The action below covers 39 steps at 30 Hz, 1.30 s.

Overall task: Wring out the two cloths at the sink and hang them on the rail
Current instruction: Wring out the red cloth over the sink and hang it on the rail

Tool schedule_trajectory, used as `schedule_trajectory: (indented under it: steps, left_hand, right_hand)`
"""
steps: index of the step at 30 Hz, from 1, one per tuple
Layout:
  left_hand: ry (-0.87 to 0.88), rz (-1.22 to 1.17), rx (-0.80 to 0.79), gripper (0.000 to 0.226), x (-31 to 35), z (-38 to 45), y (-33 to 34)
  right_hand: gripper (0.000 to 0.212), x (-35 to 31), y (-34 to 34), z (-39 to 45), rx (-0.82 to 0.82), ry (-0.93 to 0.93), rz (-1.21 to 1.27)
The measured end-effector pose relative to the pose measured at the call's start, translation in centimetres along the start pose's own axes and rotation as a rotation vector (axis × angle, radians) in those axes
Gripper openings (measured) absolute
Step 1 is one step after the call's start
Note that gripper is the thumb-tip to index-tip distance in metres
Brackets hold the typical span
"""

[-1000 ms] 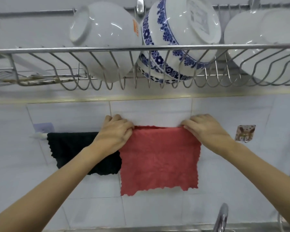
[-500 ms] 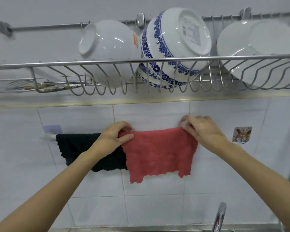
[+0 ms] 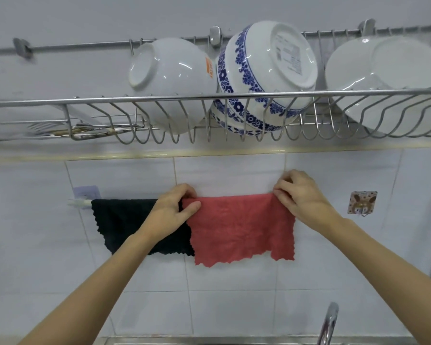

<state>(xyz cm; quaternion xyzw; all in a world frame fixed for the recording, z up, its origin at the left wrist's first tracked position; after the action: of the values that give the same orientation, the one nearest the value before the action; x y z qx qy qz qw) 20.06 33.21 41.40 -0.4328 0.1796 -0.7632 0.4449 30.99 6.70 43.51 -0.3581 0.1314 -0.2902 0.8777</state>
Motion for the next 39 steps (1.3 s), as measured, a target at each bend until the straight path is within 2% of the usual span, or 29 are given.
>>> schedule_trajectory:
  steps: [2, 6, 9, 13, 17, 19, 24, 28, 31, 33, 35, 39]
  left_hand:
    - [-0.019, -0.029, 0.007, 0.011, -0.2, -0.1, -0.1]
    - [-0.033, -0.028, 0.005, 0.006, -0.3, 0.3, -0.3]
    - [-0.052, -0.032, -0.001, 0.006, -0.1, 0.4, -0.2]
    - [0.024, 0.093, -0.030, 0.016, 0.1, 0.3, 0.0]
    - [0.054, 0.087, 0.013, 0.014, 0.0, 0.3, -0.2]
    - [0.055, 0.049, 0.040, 0.016, 0.0, 0.3, -0.4]
    - [0.065, 0.083, 0.008, 0.017, -0.3, 0.0, -0.3]
    - [0.034, 0.067, 0.077, 0.010, -0.2, 0.1, -0.9]
    - [0.007, 0.061, 0.077, 0.017, -0.2, 0.0, -0.7]
    - [0.035, 0.075, 0.055, 0.024, 0.2, -0.3, -0.3]
    - [0.096, 0.146, 0.044, 0.022, 0.9, -0.4, 0.1]
    - [0.086, 0.202, 0.091, 0.023, 1.5, -0.5, -0.2]
  right_hand:
    - [0.021, -0.2, 0.1, -0.4, 0.022, 0.035, 0.003]
    - [0.030, -0.9, 0.9, -0.1, -0.111, 0.053, -0.048]
    - [0.047, -1.2, 1.0, 0.4, -0.165, 0.017, -0.216]
    - [0.034, -2.8, 1.0, -0.2, -0.059, -0.028, -0.128]
    - [0.023, -2.7, 1.3, 0.2, -0.146, 0.001, -0.104]
    - [0.026, -2.3, 1.6, 0.2, -0.218, 0.043, -0.069]
    - [0.025, -3.2, 0.5, -0.2, -0.067, -0.037, -0.077]
    - [0.017, -3.0, 0.5, 0.1, -0.160, -0.049, -0.076]
    - [0.020, -2.9, 0.5, 0.2, -0.211, 0.006, -0.045]
    - [0.026, -3.5, 0.1, 0.1, -0.150, -0.042, -0.072]
    - [0.030, -4.2, -0.6, -0.1, -0.100, -0.075, -0.078]
    - [0.035, -4.5, 0.1, -0.4, -0.268, -0.087, -0.123]
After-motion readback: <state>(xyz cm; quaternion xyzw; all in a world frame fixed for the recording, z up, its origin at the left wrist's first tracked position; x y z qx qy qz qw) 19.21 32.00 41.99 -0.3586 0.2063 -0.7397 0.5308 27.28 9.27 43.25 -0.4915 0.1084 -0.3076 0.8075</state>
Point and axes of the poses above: each hand's wrist, its own z-axis towards the middle knuckle, its own y-axis out of the palm, x = y × z, the point moved 7 cm from there along z, towards the middle knuckle, and after that the axes turned 2 degrees about -y, right-handed, at the moved point
